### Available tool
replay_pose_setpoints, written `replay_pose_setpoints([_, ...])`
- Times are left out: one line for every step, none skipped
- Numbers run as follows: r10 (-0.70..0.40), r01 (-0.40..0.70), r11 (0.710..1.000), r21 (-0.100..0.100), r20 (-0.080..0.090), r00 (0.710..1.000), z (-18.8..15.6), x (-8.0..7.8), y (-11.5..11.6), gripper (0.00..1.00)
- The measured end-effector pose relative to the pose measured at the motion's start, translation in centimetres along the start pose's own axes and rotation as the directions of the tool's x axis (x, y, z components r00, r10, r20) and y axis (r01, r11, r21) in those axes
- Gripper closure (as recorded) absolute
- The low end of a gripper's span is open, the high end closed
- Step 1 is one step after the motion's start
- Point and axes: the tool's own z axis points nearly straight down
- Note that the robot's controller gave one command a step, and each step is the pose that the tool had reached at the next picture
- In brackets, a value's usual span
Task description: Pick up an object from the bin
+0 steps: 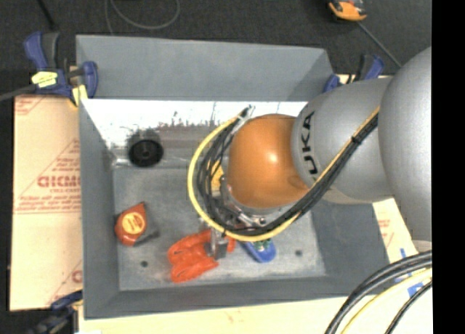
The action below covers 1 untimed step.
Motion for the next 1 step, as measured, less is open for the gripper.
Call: replay_pose_setpoints([-0.017, 0.017, 1.000, 0.001, -0.013, 1.000, -11.51, 0.81, -8.51, 1.00])
